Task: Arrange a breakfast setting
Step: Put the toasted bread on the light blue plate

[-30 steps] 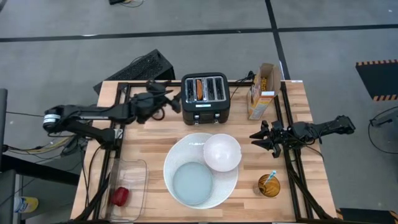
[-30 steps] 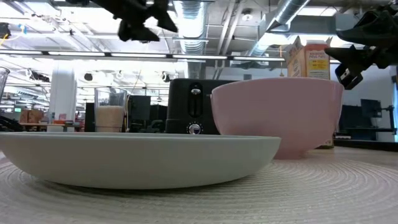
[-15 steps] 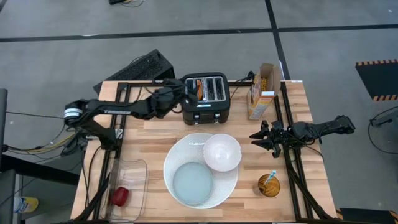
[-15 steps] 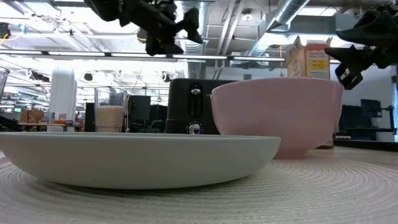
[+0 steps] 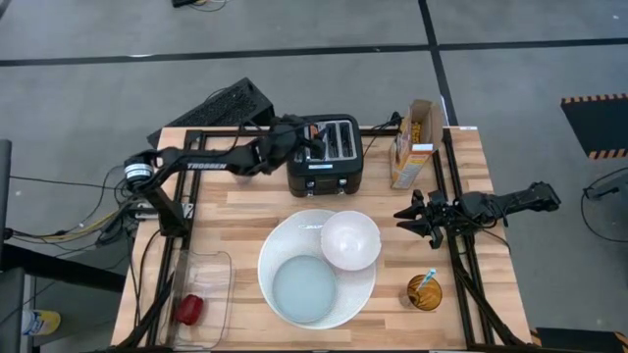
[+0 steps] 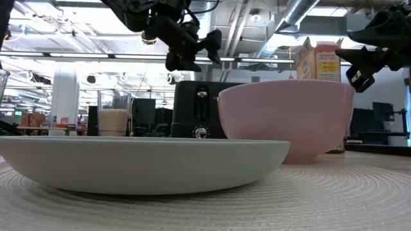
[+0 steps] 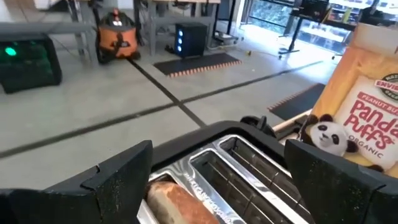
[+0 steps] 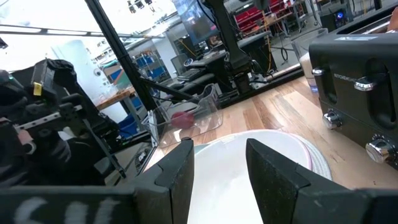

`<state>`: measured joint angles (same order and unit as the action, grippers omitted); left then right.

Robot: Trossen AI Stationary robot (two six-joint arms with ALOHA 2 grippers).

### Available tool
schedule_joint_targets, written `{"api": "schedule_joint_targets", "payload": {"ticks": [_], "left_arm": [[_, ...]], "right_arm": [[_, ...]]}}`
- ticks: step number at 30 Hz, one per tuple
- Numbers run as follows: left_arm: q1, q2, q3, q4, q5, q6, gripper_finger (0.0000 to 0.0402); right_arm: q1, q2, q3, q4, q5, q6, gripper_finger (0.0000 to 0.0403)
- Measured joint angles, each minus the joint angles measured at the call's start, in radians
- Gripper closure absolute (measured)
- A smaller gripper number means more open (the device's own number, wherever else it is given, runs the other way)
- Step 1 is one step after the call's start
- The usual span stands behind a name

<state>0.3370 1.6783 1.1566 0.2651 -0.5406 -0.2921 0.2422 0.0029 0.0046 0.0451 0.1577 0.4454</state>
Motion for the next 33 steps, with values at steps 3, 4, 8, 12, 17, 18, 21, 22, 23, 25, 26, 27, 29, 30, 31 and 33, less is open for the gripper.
{"api": "schedule_joint_targets", "payload": {"ticks": [3, 4, 8, 12, 17, 18, 21, 22, 23, 25, 26, 27, 29, 30, 31, 33], "left_arm": [[0.019, 0.01, 0.001, -0.026, 0.026, -0.029, 0.0052], [0.024, 0.01, 0.001, -0.044, 0.033, -0.038, 0.0052], [0.047, 0.01, 0.001, -0.073, 0.059, -0.065, 0.0052], [0.067, 0.011, 0.001, -0.09, 0.11, -0.092, 0.0052], [0.075, 0.042, -0.001, -0.094, 0.134, -0.137, 0.0052], [0.076, 0.049, 0.002, -0.084, 0.145, -0.142, 0.0052], [0.081, 0.06, 0.0, -0.094, 0.164, -0.157, 0.0052], [0.081, 0.063, 0.001, -0.09, 0.171, -0.164, 0.0052], [0.081, 0.064, 0.001, -0.101, 0.171, -0.165, 0.0052], [0.081, 0.064, 0.0, -0.102, 0.171, -0.165, 0.0052], [0.081, 0.064, 0.0, -0.103, 0.17, -0.163, 0.0052], [0.081, 0.064, 0.0, -0.106, 0.17, -0.161, 0.0052], [0.081, 0.064, 0.0, -0.121, 0.17, -0.154, 0.0052], [0.081, 0.064, 0.0, -0.126, 0.171, -0.153, 0.0052], [0.081, 0.064, 0.0, -0.132, 0.171, -0.152, 0.0052], [0.081, 0.07, 0.002, -0.133, 0.17, -0.147, 0.0052]], "right_arm": [[0.0, 0.0, 0.0, 0.0, 0.0, 0.0, 0.0235], [0.0, 0.0, 0.0, 0.0, 0.0, 0.0, 0.0235], [0.0, 0.0, 0.0, 0.0, 0.0, 0.0, 0.0235], [0.0, 0.0, 0.0, 0.0, 0.0, 0.0, 0.0235], [0.0, 0.0, 0.0, 0.0, 0.0, 0.0, 0.0235], [0.0, 0.0, 0.0, 0.0, 0.0, 0.0, 0.0235], [0.0, 0.0, 0.0, -0.001, 0.0, 0.0, 0.0235], [0.0, 0.0, 0.0, 0.0, 0.0, 0.0, 0.0235], [0.0, 0.0, 0.0, 0.0, 0.0, 0.0, 0.0235], [0.0, 0.0, 0.0, 0.0, 0.0, 0.0, 0.0235], [0.0, 0.0, 0.0, 0.0, 0.0, 0.0, 0.0235], [0.0, 0.0, 0.0, 0.0, 0.0, 0.0, 0.0235], [0.0, 0.0, 0.0, 0.0, 0.0, 0.0, 0.0235], [0.0, 0.0, 0.0, 0.0, 0.0, 0.0, 0.0235], [0.0, 0.0, 0.0, 0.0, 0.0, 0.0, 0.0235], [0.0, 0.0, 0.0, 0.0, 0.0, 0.0, 0.0235]]}}
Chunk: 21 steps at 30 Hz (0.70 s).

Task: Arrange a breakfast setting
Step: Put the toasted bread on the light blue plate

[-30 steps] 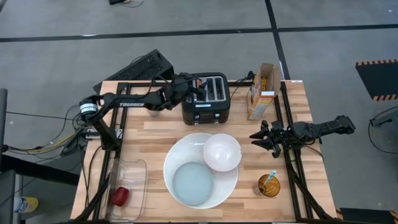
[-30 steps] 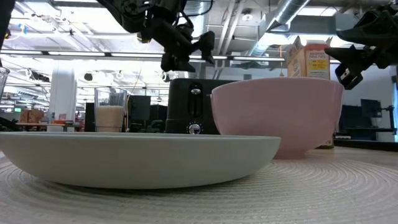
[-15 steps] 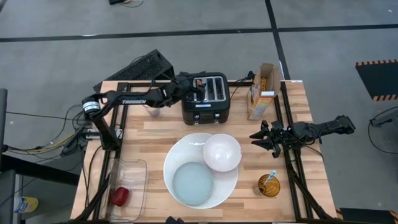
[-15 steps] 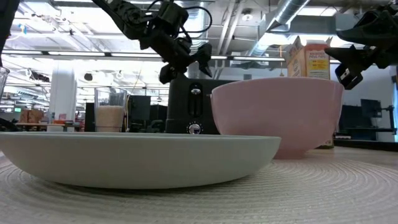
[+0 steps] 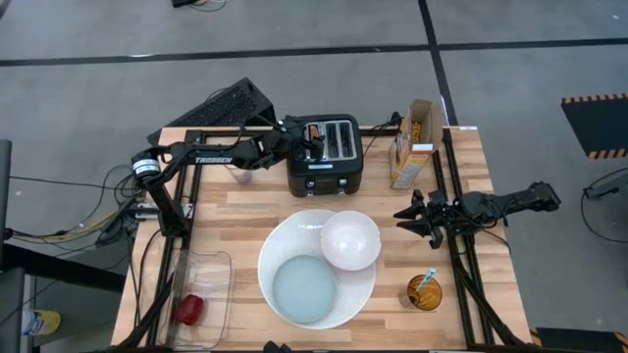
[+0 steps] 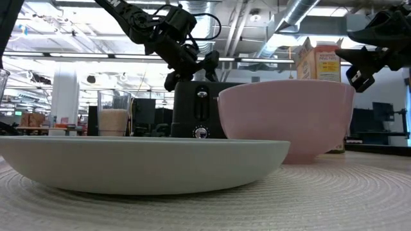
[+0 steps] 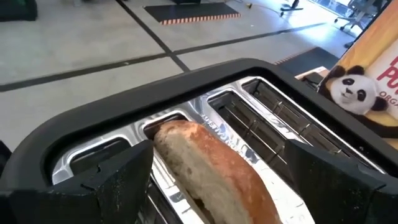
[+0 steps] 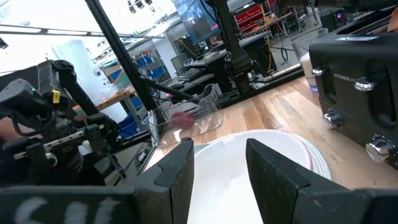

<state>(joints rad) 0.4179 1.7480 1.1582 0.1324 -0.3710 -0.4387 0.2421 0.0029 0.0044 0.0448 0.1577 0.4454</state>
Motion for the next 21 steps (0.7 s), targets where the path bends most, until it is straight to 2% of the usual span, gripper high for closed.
{"api": "schedule_joint_targets", "payload": {"ticks": [12, 21], "left_arm": [[-0.003, 0.004, 0.0, -0.009, 0.014, 0.086, 0.0052], [-0.006, 0.004, -0.001, -0.002, 0.008, 0.078, 0.0052]], "right_arm": [[0.0, 0.0, 0.0, 0.0, 0.0, 0.0, 0.0235], [0.0, 0.0, 0.0, 0.0, 0.0, 0.0, 0.0235]]}}
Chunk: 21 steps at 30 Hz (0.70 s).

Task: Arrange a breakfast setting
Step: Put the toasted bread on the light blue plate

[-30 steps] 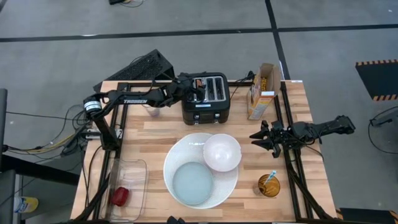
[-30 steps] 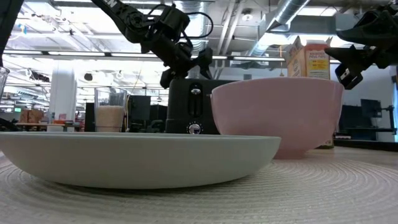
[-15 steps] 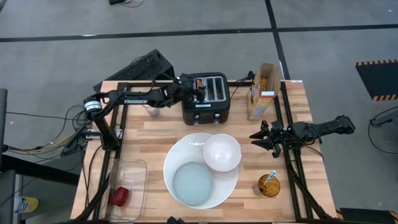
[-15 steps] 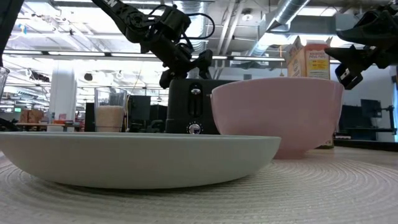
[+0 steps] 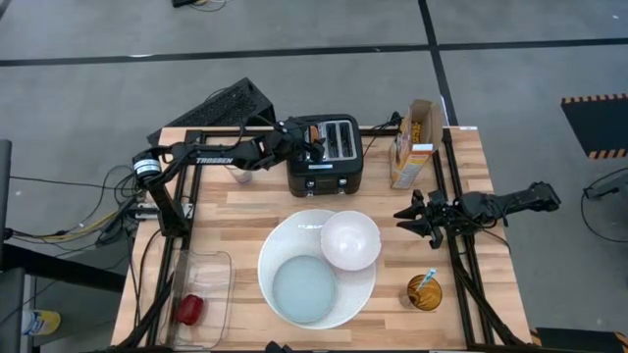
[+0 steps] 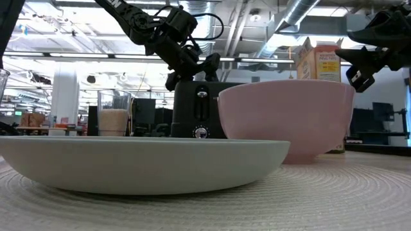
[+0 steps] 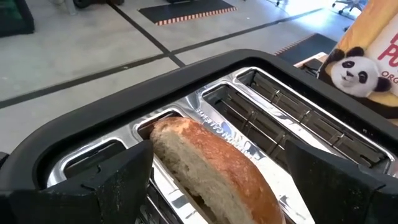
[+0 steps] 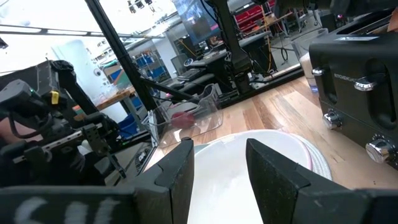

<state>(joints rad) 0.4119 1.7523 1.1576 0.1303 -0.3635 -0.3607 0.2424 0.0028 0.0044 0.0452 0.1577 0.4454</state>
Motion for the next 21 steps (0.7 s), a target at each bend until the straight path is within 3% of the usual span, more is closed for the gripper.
{"api": "schedule_joint_targets", "payload": {"ticks": [15, 21], "left_arm": [[-0.008, 0.001, -0.002, 0.008, -0.037, -0.007, 0.0052], [-0.007, 0.001, -0.002, 0.01, -0.037, -0.025, 0.0087]], "right_arm": [[0.0, 0.0, 0.0, 0.0, 0.0, 0.0, 0.0235], [0.0, 0.0, 0.0, 0.0, 0.0, 0.0, 0.0235]]}}
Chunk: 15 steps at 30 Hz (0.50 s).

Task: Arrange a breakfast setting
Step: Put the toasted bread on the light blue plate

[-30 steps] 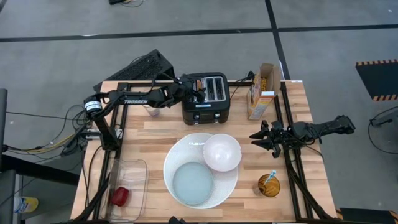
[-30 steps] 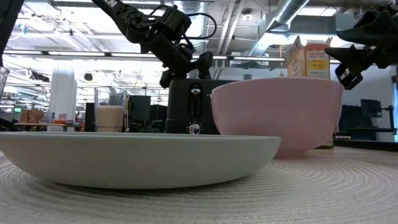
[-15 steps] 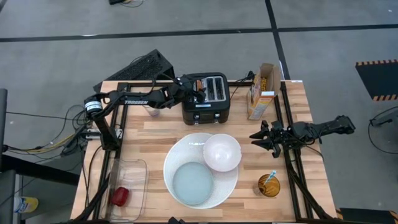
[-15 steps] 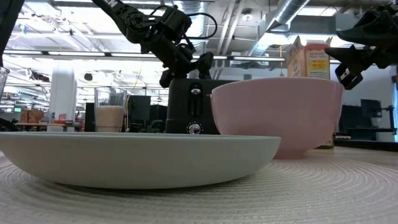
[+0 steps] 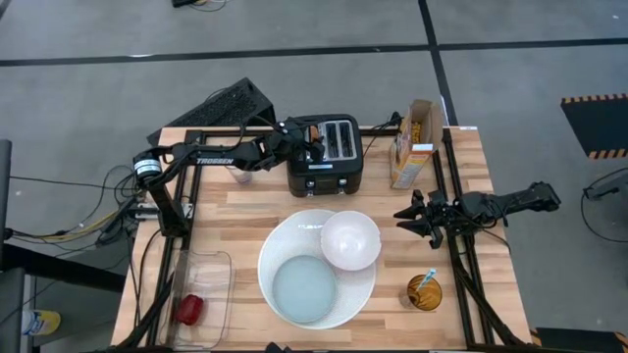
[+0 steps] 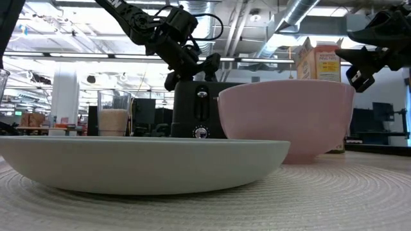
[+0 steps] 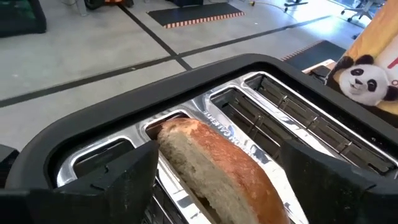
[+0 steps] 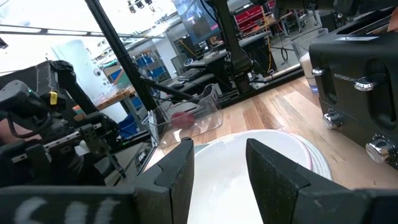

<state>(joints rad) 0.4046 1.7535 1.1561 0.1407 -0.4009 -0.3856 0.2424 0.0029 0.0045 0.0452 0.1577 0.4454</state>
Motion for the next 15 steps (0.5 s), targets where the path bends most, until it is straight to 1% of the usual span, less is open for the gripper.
{"api": "schedule_joint_targets", "payload": {"ticks": [8, 15], "left_arm": [[0.0, 0.0, 0.0, 0.013, 0.026, -0.008, 0.0168], [0.0, 0.0, 0.0, 0.014, 0.032, -0.047, 0.0228]], "right_arm": [[0.0, 0.0, 0.0, 0.0, 0.0, 0.0, 0.0235], [0.0, 0.0, 0.0, 0.0, 0.0, 0.0, 0.0235]]}}
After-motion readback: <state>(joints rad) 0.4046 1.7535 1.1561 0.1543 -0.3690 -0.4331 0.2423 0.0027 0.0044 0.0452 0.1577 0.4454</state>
